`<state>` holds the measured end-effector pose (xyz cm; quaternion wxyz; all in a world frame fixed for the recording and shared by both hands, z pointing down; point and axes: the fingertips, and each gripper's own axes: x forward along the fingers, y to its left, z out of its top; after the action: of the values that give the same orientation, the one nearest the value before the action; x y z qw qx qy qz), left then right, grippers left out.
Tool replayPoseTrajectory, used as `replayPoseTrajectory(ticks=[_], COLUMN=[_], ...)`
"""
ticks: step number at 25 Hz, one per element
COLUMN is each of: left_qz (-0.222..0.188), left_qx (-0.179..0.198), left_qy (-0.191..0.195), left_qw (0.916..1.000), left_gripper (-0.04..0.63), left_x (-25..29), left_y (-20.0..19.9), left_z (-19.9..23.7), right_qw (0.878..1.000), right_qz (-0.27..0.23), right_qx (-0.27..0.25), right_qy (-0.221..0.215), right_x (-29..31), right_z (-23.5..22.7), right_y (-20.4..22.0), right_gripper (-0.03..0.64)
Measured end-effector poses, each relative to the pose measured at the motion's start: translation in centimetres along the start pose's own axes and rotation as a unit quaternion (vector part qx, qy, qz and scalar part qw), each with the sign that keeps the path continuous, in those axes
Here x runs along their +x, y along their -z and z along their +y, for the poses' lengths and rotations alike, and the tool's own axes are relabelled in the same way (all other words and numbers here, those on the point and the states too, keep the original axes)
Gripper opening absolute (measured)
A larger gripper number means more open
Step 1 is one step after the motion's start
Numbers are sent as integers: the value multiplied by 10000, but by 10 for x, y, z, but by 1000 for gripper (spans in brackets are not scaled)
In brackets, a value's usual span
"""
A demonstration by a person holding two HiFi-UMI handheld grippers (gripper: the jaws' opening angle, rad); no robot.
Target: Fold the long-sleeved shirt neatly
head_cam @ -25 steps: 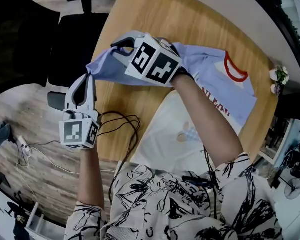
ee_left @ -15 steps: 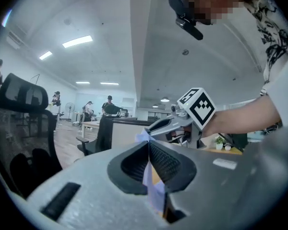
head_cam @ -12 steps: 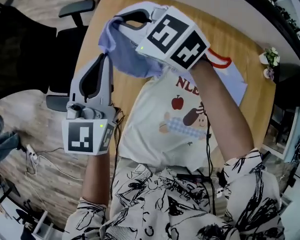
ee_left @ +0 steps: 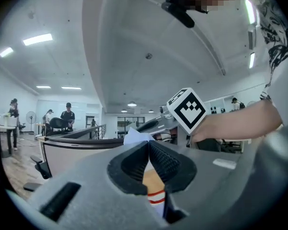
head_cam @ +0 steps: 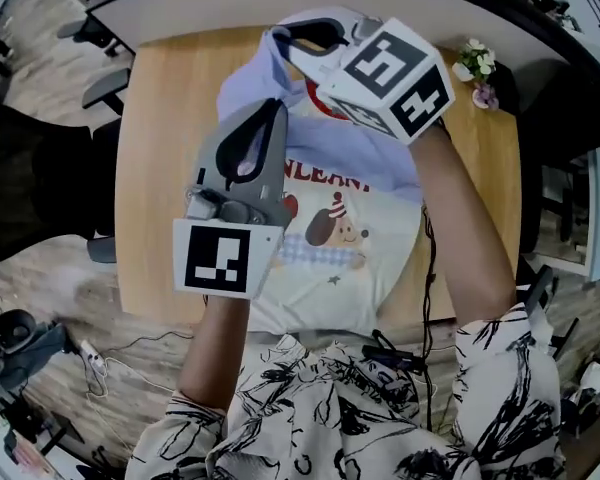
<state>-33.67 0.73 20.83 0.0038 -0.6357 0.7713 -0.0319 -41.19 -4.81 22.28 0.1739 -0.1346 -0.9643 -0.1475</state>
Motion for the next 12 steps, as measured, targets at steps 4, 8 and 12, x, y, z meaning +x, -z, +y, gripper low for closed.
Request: replayPoseTrajectory(ticks=[4, 8, 12], left_qz=[542, 1068, 1584], left_qx=[69, 41, 67], left_qy=[644, 1113, 1239], left_qw=[9964, 9880, 9796], left_gripper=[15, 15, 15], left_x=[38, 67, 87], left_y=[33, 87, 151], left_z=[-77, -142, -183], right_qw=[9978, 9905, 9837], right_qz=[170, 438, 894], right_qx=[258, 699, 973], right_qy=[587, 1102, 1223], right_x=[-67, -119, -137], right_z=[-22, -27, -20], right_y=[70, 169, 258], right_gripper=[34, 34, 35])
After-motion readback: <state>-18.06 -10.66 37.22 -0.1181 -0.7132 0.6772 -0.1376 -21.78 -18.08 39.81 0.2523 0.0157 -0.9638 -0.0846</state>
